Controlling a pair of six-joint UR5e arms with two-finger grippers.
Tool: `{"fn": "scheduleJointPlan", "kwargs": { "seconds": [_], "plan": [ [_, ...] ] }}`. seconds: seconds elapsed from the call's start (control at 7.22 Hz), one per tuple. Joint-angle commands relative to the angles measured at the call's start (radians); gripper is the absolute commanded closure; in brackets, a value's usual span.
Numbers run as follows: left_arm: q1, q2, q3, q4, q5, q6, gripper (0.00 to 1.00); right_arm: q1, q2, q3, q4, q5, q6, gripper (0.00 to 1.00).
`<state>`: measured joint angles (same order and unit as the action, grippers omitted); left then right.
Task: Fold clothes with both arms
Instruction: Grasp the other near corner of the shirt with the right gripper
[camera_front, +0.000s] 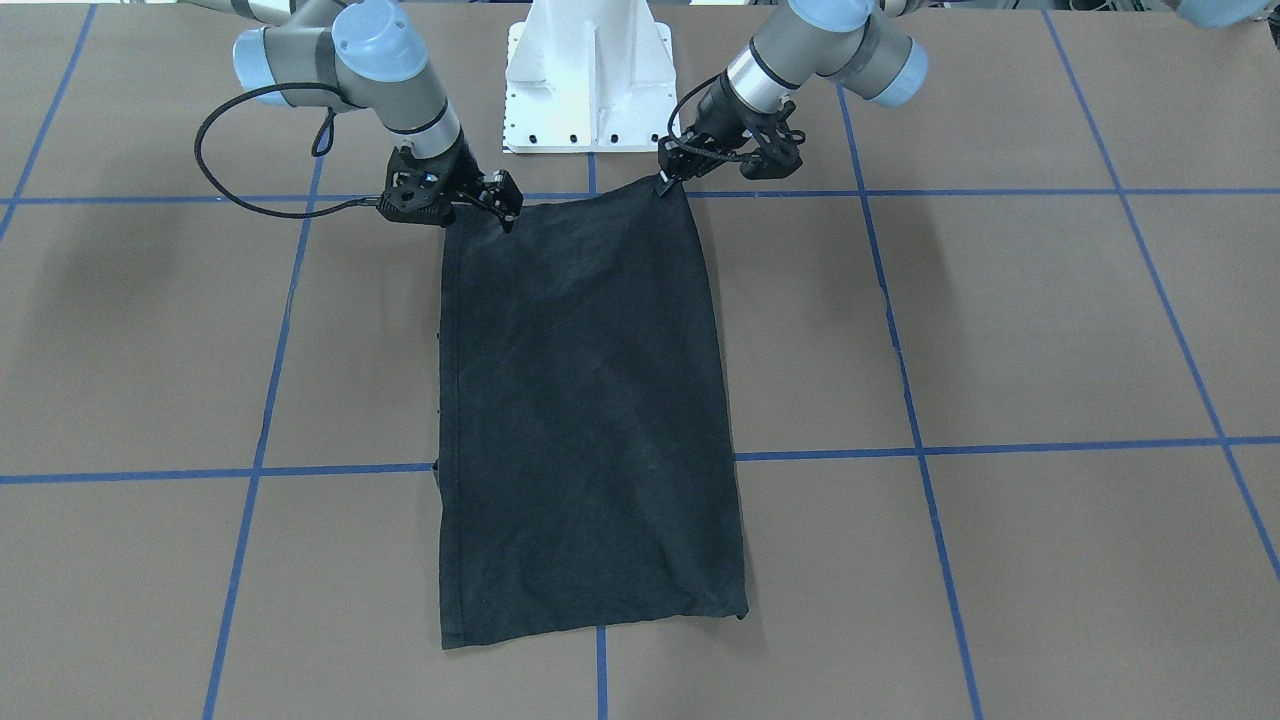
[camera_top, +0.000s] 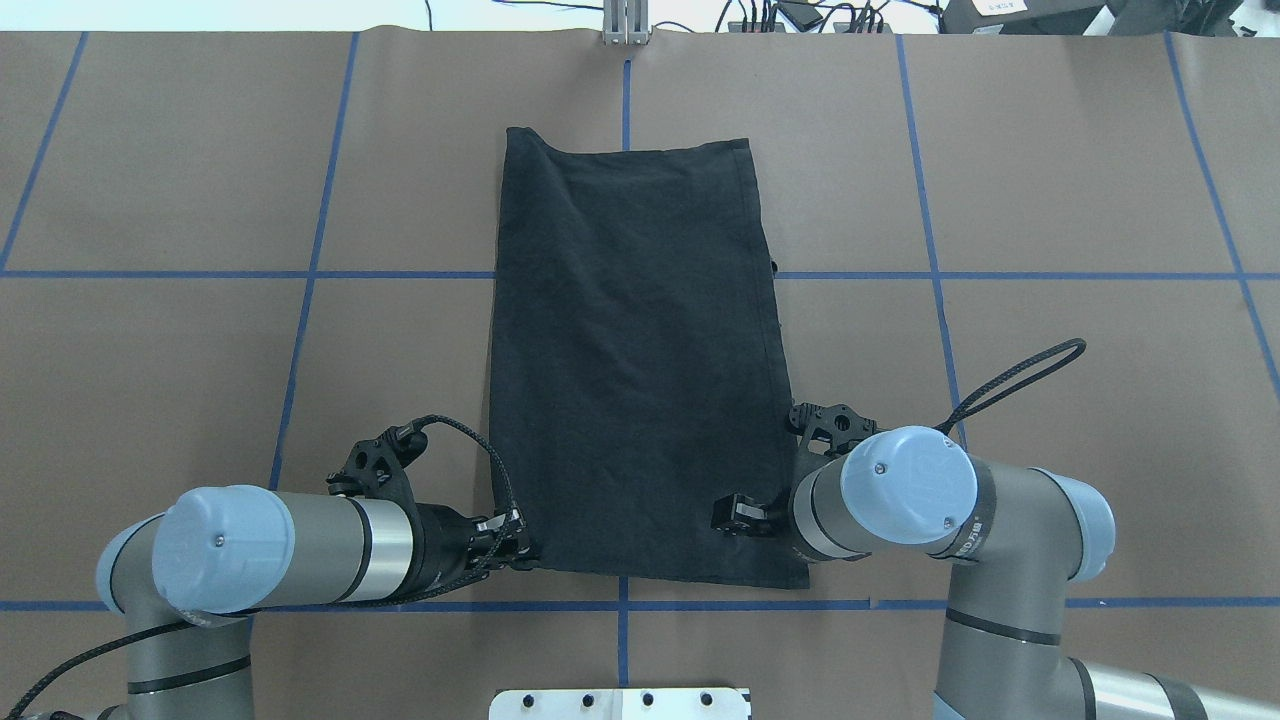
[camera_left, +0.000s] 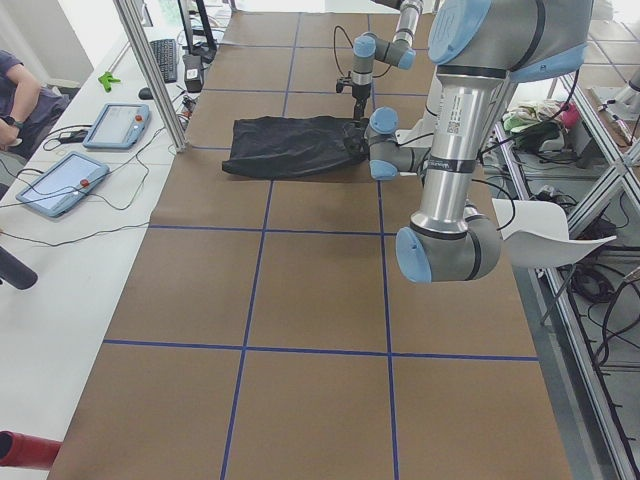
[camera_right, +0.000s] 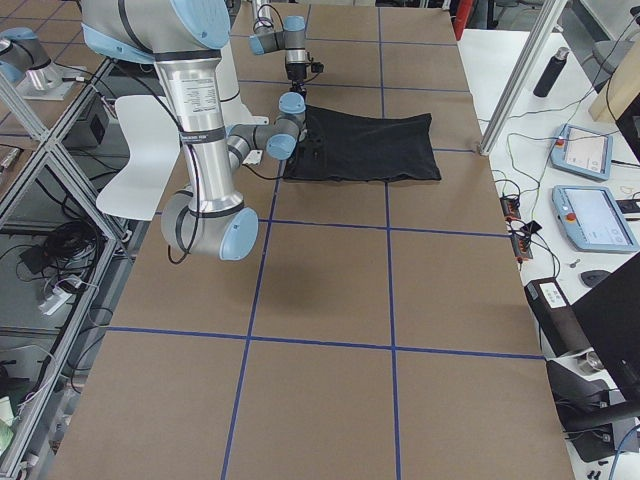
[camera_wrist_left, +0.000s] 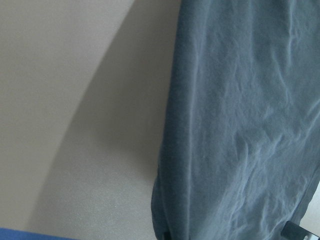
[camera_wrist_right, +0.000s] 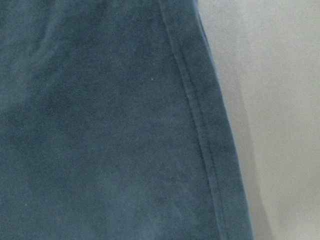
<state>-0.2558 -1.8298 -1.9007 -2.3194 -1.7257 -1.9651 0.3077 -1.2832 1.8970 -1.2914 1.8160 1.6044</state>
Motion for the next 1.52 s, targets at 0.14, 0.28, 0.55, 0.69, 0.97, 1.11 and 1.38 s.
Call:
{"fn": "scheduleJointPlan", "kwargs": {
  "seconds": [0.14,0.28,0.55,0.69,0.97,1.11,1.38],
  "plan": [
    [0.003,0.000,0.000,0.000,0.000,-0.011,1.00,-0.012,-0.004,-0.010,-0.002,-0.003,0.000,0.00],
    [0.003,0.000,0.000,0.000,0.002,-0.011,1.00,-0.013,-0.002,-0.012,-0.002,-0.001,0.000,0.03],
    [0.003,0.000,0.000,0.000,0.002,-0.011,1.00,-0.013,-0.001,-0.012,-0.002,0.000,0.002,0.38],
    [0.003,0.000,0.000,0.000,0.002,-0.011,1.00,-0.013,0.001,-0.010,-0.002,0.000,0.000,0.59],
    [0.001,0.000,0.000,0.000,0.002,-0.011,1.00,-0.015,0.001,-0.010,-0.002,0.000,0.002,0.89],
    [0.001,0.000,0.000,0.000,0.002,-0.011,1.00,-0.015,0.004,-0.010,-0.002,0.000,0.002,0.92],
    [0.000,0.001,0.000,0.000,0.002,-0.011,1.00,-0.015,0.008,-0.010,-0.002,-0.001,0.002,1.00]
  ]
}}
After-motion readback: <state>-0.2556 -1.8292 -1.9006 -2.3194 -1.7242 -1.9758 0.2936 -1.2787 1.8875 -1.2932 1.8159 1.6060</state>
